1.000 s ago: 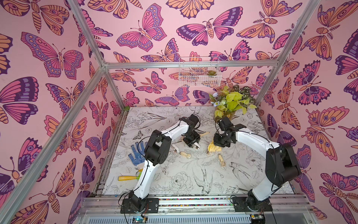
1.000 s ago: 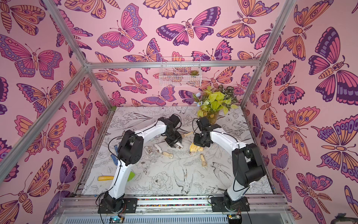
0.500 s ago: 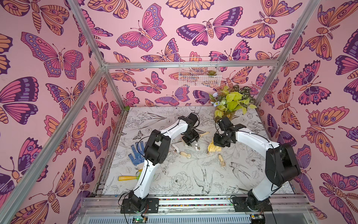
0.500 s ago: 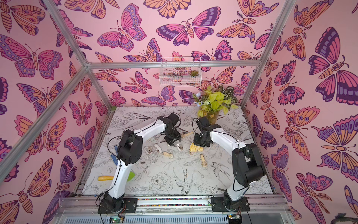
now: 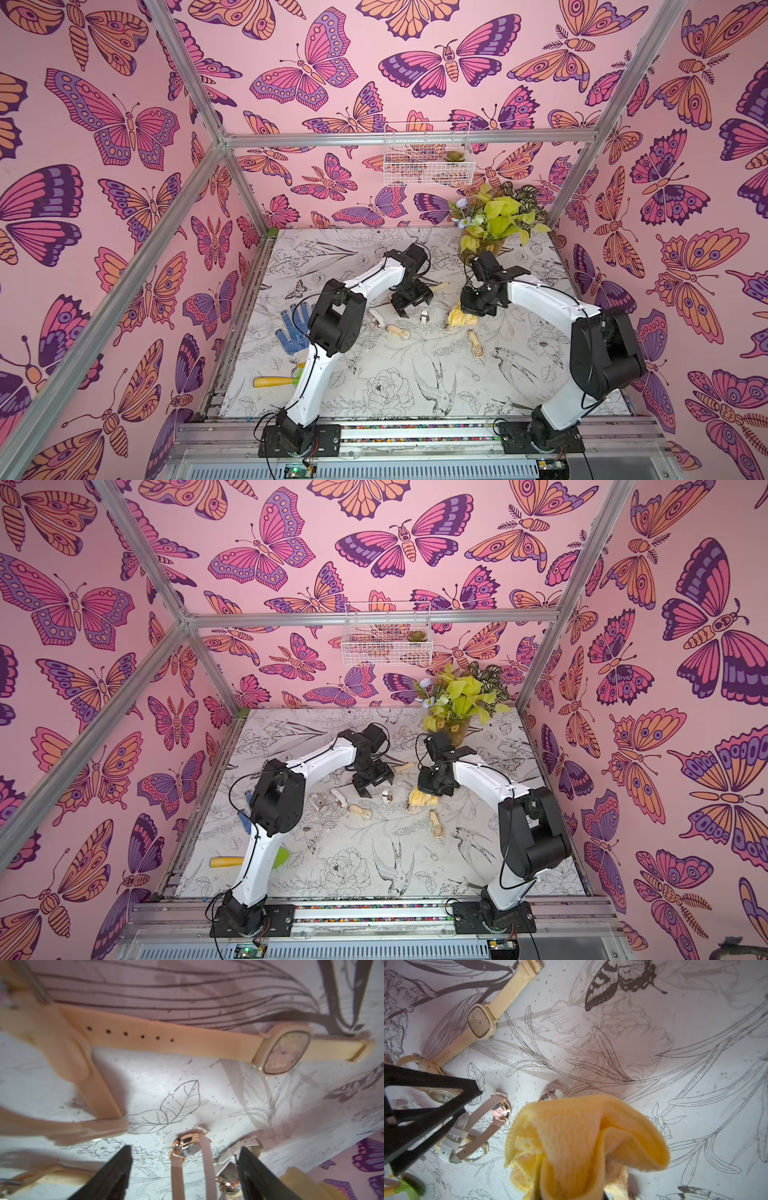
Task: Wipe the watch dial
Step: Pick up the watch at the center of the board.
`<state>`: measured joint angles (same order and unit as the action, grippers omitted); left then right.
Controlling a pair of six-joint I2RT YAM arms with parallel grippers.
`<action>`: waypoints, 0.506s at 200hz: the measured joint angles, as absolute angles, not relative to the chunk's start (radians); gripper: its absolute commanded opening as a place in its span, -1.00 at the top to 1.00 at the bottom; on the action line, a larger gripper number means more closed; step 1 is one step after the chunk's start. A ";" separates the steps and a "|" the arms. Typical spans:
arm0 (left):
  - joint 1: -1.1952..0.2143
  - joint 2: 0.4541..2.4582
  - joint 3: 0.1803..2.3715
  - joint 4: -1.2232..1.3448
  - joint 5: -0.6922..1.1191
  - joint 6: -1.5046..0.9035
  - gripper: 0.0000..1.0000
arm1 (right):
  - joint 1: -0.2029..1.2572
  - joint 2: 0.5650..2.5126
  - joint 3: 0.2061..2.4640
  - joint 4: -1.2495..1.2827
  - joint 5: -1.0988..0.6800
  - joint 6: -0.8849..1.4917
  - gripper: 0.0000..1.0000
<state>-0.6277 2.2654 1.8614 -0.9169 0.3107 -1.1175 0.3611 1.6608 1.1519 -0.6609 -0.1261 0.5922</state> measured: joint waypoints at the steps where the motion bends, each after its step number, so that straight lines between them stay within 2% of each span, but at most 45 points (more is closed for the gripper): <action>1: -0.628 2.263 1.859 -0.917 0.311 -1.113 -0.98 | 0.360 1.660 1.150 -0.661 -0.126 0.591 1.00; 40: -0.619 2.186 1.771 -0.875 0.314 -1.053 -1.00 | 0.348 1.634 1.112 -0.662 -0.128 0.579 1.00; 101: -0.571 2.057 1.488 -0.556 0.447 -1.011 -1.00 | 0.347 1.610 1.105 -0.675 -0.130 0.574 1.00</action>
